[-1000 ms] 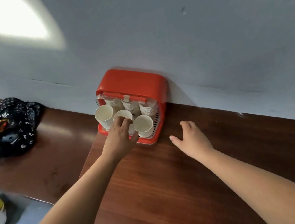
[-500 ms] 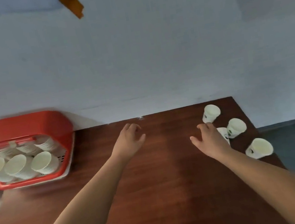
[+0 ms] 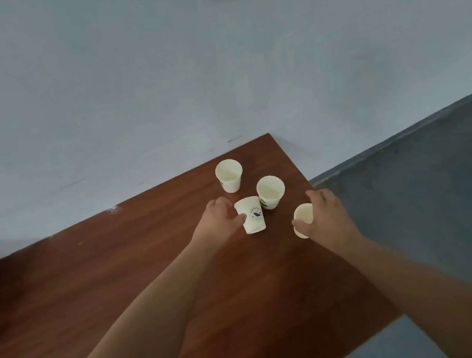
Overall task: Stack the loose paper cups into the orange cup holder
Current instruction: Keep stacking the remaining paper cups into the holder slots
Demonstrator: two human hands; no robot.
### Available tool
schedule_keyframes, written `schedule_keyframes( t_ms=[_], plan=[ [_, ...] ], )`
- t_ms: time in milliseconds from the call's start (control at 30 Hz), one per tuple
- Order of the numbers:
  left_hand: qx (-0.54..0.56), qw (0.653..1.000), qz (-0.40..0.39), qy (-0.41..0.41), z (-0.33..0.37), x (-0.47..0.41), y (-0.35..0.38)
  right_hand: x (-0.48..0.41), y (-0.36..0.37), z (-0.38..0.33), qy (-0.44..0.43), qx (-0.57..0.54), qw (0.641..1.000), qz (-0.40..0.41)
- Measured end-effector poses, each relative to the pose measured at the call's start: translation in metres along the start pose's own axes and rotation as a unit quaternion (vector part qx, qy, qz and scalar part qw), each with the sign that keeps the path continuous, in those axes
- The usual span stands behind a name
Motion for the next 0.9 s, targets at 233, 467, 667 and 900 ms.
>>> schedule_keyframes(
  t_ms=[233, 467, 667, 900],
  plan=[
    [0.007, 0.994, 0.014, -0.104, -0.013, -0.037, 0.051, -0.017, 0.037, 0.029, -0.014, 0.019, 0.999, -0.048],
    [-0.014, 0.998, -0.011, -0.067, -0.021, -0.051, 0.067, -0.024, 0.059, 0.026, -0.055, 0.017, 0.997, -0.050],
    [0.044, 0.997, -0.046, -0.040, -0.030, -0.038, 0.056, -0.016, 0.061, 0.010, -0.069, -0.023, 0.997, -0.040],
    [0.092, 0.987, -0.053, -0.119, -0.049, -0.001, -0.016, -0.002, 0.035, -0.058, -0.129, -0.047, 0.989, -0.054]
  ],
)
Point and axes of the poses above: each hand's wrist, its own x-axis away from the middle knuckle, its own y-axis out of the palm, z = x × y, the point moved 4 cm from there along -x, towards the middle knuckle, and after that the axes turned 14 degrees about x, right-handed, at the moved point
